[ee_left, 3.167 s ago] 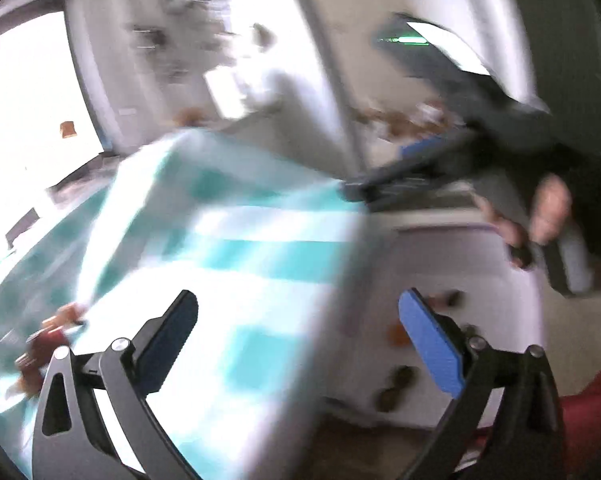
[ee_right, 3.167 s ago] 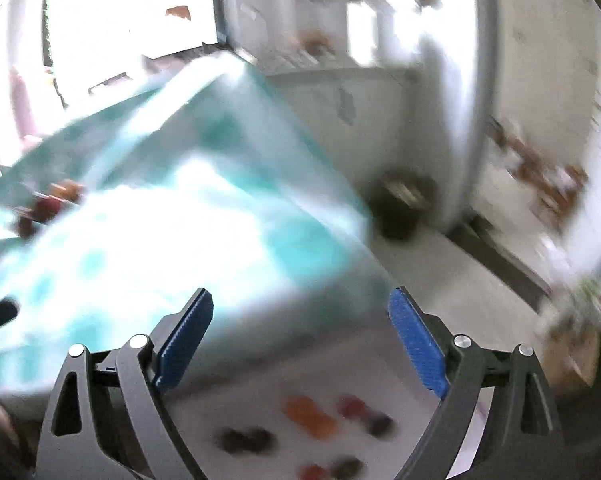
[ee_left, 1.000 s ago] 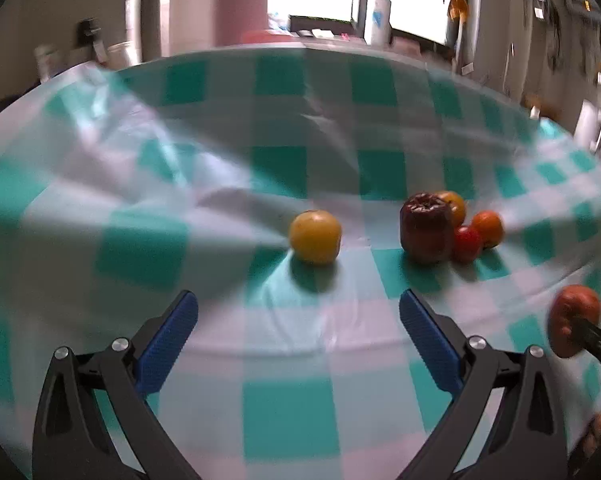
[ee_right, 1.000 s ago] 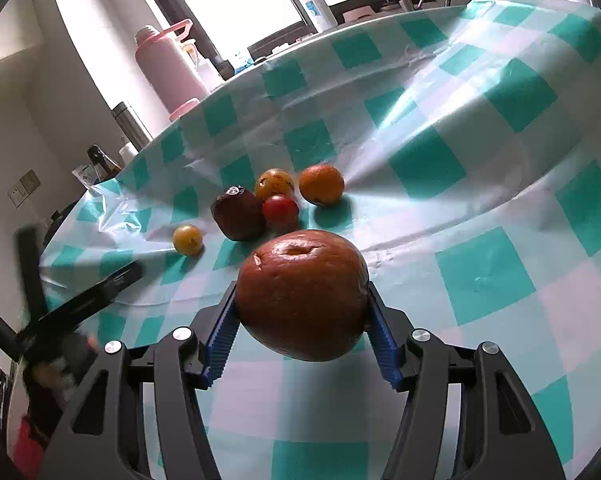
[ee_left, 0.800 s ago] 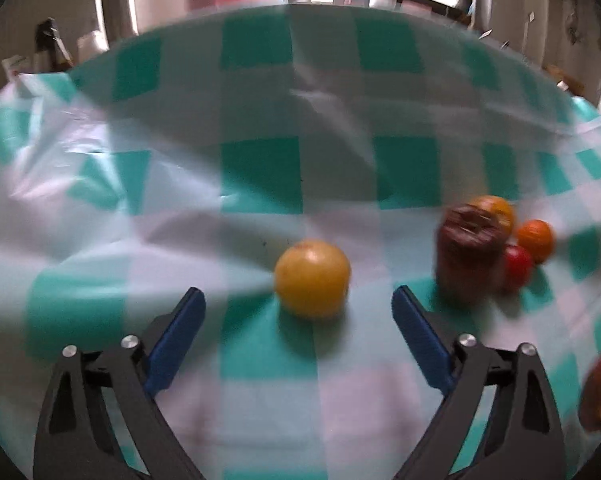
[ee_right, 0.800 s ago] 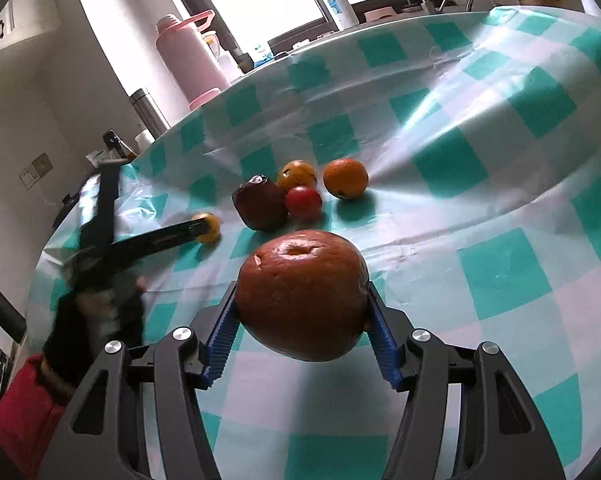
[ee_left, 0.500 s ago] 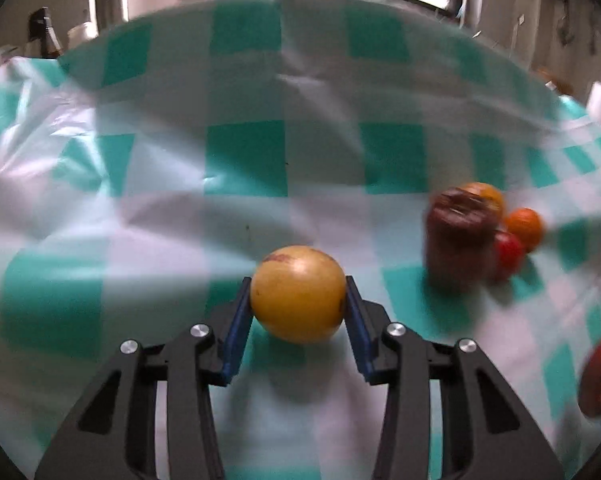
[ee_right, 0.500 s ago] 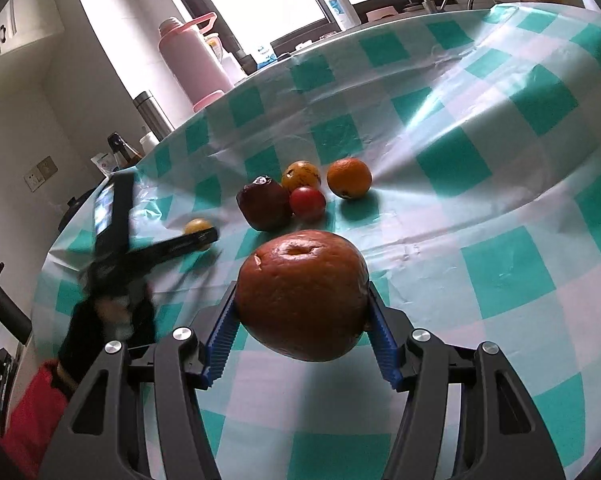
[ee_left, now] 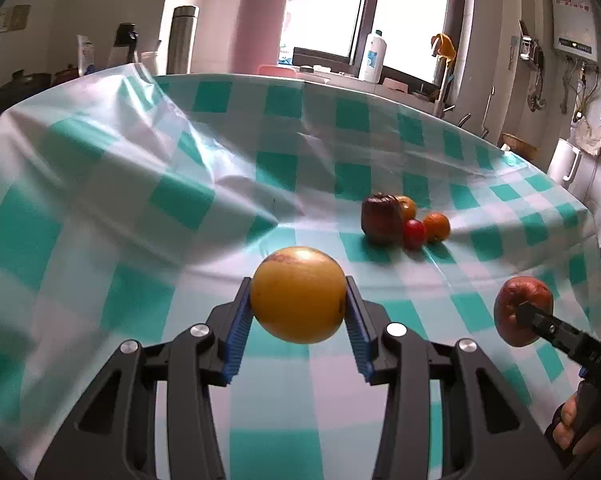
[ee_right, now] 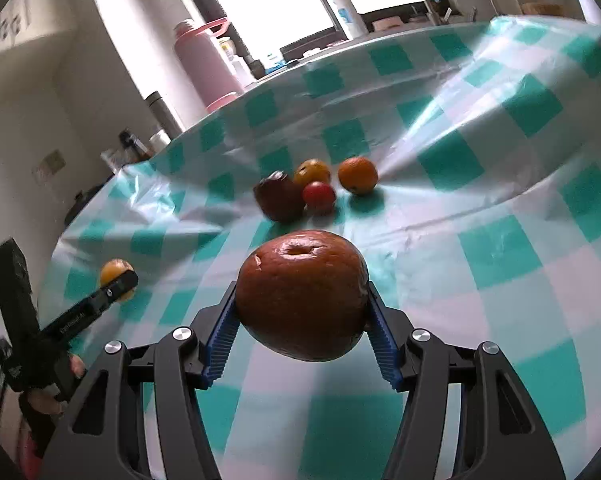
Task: Organize fruits
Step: 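Carry the yellow and red-brown fruits in both grippers to the white bin, then open both grippers to drop the fruits into the white bin, then lift both open grippers out of the bin and move back over the table, then grasp the red tomato with the right gripper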
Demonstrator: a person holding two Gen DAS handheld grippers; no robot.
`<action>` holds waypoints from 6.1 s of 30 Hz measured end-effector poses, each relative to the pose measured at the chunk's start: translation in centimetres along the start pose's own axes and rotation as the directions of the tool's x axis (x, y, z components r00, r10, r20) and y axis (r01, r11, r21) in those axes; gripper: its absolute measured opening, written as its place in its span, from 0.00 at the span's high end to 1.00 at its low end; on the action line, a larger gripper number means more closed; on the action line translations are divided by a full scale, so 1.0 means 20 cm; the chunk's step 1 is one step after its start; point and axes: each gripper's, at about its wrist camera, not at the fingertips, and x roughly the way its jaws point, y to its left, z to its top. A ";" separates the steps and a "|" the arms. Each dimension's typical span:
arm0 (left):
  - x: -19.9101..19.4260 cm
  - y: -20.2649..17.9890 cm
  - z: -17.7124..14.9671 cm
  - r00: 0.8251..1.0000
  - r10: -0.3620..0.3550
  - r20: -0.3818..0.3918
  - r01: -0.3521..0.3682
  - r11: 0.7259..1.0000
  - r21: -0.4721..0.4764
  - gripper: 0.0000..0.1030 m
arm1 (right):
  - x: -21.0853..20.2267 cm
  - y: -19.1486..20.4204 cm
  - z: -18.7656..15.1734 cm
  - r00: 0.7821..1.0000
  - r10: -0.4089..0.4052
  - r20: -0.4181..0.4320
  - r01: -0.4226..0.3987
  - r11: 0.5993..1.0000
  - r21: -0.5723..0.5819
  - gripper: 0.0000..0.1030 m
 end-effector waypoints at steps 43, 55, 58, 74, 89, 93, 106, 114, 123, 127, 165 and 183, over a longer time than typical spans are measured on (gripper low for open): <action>-0.54 -1.64 -0.86 0.868 -0.364 -0.337 0.491 0.531 0.691 0.57 | -1.36 -1.09 -0.85 0.839 -0.544 -0.020 0.522 0.793 0.315 0.43; -0.30 -2.01 -1.46 0.743 -0.191 -0.642 0.668 0.284 0.688 0.57 | -1.08 -1.40 -1.00 0.746 -0.584 -0.319 0.659 0.717 0.229 0.43; -0.17 -2.07 -1.58 0.699 -0.120 -0.705 0.705 0.281 0.651 0.57 | -1.02 -1.46 -1.05 0.728 -0.575 -0.372 0.668 0.716 0.201 0.43; -0.02 -2.12 -1.93 0.676 0.004 -0.737 0.724 0.188 0.664 0.57 | -0.82 -1.58 -1.07 0.719 -0.575 -0.389 0.671 0.720 0.176 0.43; -0.06 -2.12 -2.05 0.683 0.037 -0.729 0.722 0.118 0.682 0.57 | -0.72 -1.61 -1.07 0.695 -0.596 -0.401 0.689 0.712 0.136 0.43; -0.03 -2.16 -2.03 0.673 0.030 -0.739 0.730 0.130 0.671 0.55 | -0.69 -1.63 -1.09 0.682 -0.595 -0.425 0.700 0.700 0.145 0.42; -0.08 -2.15 -1.82 0.712 -0.118 -0.692 0.701 0.170 0.692 0.13 | -0.91 -1.54 -1.01 0.682 -0.653 -0.329 0.724 0.667 0.178 0.25; -0.29 -2.09 -1.60 0.640 -0.328 -0.695 0.764 0.181 0.619 0.11 | -1.14 -1.40 -0.97 0.609 -0.743 -0.278 0.790 0.600 0.126 0.18; -0.55 -1.88 -1.29 0.596 -0.543 -0.592 0.778 0.206 0.594 0.06 | -1.28 -1.11 -0.75 0.590 -0.791 -0.165 0.805 0.593 0.035 0.16; -0.60 -1.67 -0.99 0.640 -0.663 -0.389 0.733 0.373 0.569 0.05 | -1.24 -0.85 -0.57 0.652 -0.756 -0.063 0.756 0.654 -0.031 0.16; 0.25 0.37 0.22 1.000 -0.016 -0.027 0.005 0.935 -0.354 0.02 | 0.94 0.15 0.42 0.895 -0.393 -0.211 0.322 0.896 -0.307 0.53; 0.30 0.17 0.19 0.996 -0.079 -0.047 0.069 0.980 -0.187 0.02 | 0.60 0.04 0.31 0.976 -0.180 -0.125 0.168 0.981 -0.095 0.64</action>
